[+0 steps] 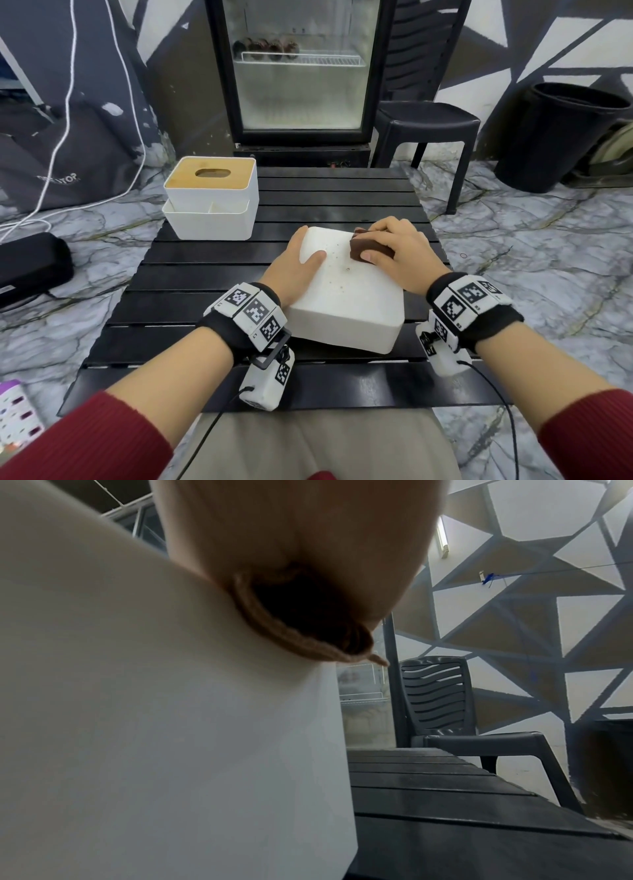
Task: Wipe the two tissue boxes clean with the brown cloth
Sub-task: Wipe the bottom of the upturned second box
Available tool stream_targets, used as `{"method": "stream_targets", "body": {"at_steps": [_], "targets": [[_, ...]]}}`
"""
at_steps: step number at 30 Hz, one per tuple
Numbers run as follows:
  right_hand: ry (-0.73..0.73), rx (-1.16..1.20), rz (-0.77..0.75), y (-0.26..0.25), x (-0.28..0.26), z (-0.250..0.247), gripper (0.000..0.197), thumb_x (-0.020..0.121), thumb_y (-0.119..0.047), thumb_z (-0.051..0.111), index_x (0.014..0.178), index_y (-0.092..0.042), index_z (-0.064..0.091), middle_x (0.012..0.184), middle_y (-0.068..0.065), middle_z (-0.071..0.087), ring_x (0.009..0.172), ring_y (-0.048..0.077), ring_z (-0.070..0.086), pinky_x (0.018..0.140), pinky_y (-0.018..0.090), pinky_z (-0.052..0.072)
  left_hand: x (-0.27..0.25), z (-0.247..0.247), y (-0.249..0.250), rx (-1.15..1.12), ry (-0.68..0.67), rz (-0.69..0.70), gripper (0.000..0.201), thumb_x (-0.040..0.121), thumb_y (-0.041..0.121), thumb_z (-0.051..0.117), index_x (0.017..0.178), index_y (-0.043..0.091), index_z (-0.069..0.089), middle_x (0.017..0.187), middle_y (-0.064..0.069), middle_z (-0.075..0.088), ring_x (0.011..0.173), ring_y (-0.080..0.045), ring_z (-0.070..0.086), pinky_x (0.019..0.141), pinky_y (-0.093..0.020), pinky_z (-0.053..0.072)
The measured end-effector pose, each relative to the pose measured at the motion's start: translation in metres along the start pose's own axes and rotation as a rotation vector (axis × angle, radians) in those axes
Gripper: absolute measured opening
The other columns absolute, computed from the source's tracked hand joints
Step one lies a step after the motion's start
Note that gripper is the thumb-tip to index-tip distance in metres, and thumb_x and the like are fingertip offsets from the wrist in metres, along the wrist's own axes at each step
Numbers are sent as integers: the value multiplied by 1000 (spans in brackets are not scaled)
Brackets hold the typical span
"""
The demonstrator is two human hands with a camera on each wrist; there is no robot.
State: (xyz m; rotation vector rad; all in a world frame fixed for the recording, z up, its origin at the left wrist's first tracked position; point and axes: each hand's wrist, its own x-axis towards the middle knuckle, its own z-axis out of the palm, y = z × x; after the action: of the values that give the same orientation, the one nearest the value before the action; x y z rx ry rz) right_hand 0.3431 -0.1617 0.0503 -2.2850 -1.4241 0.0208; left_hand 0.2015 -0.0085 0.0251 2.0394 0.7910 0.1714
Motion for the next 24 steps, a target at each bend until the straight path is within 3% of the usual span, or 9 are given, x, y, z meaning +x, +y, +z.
{"method": "stream_targets", "body": {"at_steps": [3,5,10,12,16,19,21,23,24], "targets": [[-6,5,24,2,5,0,30,89,-31,56,119,-25,58,118,-4,49,109,17,38,84,27,22,0,0,0,3,2,5,61,97,43,39,148,36,8,143,-6,43,118,-26,49,88,-29,35],[-21,64,42,3,7,-1,31,89,-29,56,119,-24,58,118,-4,47,110,17,41,91,32,30,0,1,0,7,6,6,61,97,43,39,148,36,8,142,-6,44,117,-26,49,88,-29,35],[-18,112,59,3,7,1,31,89,-27,56,120,-23,58,117,-5,46,105,17,47,90,33,39,-2,1,2,23,14,15,61,97,43,38,149,35,7,143,-6,43,121,-27,48,91,-31,36],[-4,101,69,2,8,1,32,89,-27,56,120,-24,58,118,-4,47,107,18,47,92,36,37,-3,1,2,24,13,12,62,96,45,39,149,35,7,145,-6,42,123,-28,47,94,-32,36],[25,70,74,1,7,2,30,90,-29,55,119,-30,58,117,-6,48,108,16,46,88,31,24,-5,-4,5,-55,-34,-4,75,89,55,48,149,33,10,142,0,44,121,-25,49,96,-31,39],[48,55,96,0,8,4,28,89,-29,54,116,-31,59,114,-5,48,106,16,46,87,34,26,-18,-9,4,-171,-64,53,72,80,48,68,139,37,29,124,17,54,108,-8,56,80,-14,42],[79,35,139,-2,8,5,26,90,-30,53,115,-29,59,111,-4,48,102,19,48,84,36,28,-30,-12,2,-172,-102,119,57,74,35,78,113,48,39,104,35,55,93,19,54,65,2,38],[102,3,190,-5,8,7,28,90,-32,51,117,-28,58,109,-1,48,98,23,50,83,37,30,-38,-14,-2,-113,-137,176,67,69,31,83,108,54,33,99,51,47,91,33,42,70,7,33],[104,-16,219,-8,7,7,30,91,-33,50,119,-28,56,109,0,48,98,25,50,83,37,31,-39,-16,-5,-87,-145,178,81,66,34,84,121,55,28,107,52,42,99,28,41,78,3,33]]}}
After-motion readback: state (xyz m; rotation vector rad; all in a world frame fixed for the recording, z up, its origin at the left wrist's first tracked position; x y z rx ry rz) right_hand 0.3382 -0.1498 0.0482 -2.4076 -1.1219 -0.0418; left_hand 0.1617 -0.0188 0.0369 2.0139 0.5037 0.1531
